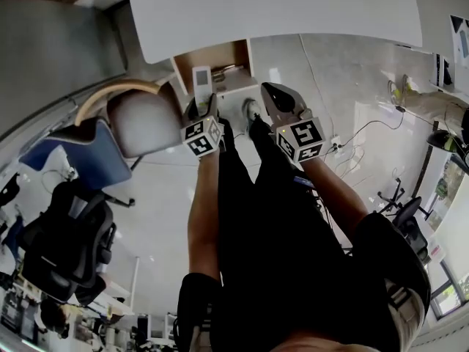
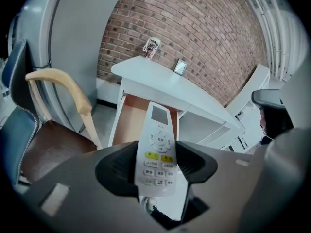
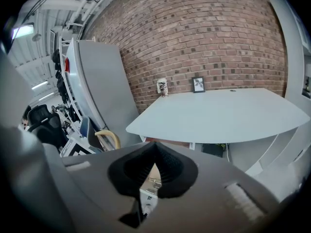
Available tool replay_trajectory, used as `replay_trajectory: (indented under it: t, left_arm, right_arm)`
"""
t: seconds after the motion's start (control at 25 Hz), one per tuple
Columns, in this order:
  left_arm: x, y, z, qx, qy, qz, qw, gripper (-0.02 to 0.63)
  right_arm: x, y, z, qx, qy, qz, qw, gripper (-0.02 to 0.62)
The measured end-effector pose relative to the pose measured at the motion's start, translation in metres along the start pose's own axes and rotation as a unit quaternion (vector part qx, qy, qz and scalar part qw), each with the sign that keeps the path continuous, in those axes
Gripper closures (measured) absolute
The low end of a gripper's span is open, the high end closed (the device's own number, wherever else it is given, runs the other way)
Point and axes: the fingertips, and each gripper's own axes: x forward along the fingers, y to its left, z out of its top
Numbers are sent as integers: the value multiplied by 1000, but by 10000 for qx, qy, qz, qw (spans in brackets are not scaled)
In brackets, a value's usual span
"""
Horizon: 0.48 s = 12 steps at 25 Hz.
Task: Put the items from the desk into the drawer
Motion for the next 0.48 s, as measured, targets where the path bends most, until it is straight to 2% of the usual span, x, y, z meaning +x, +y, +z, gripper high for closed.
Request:
replay_trajectory:
  t: [0.24,0.48]
  left_arm:
    - [29,15,-29,-93,303,161,9994,354]
    - [64,35,-42,-110,556,301,9979,354]
  right_arm:
    - [10,-2,-27,165,128,-14,9998,591]
    - [17,-15,-53,276,258,-100,9992,591]
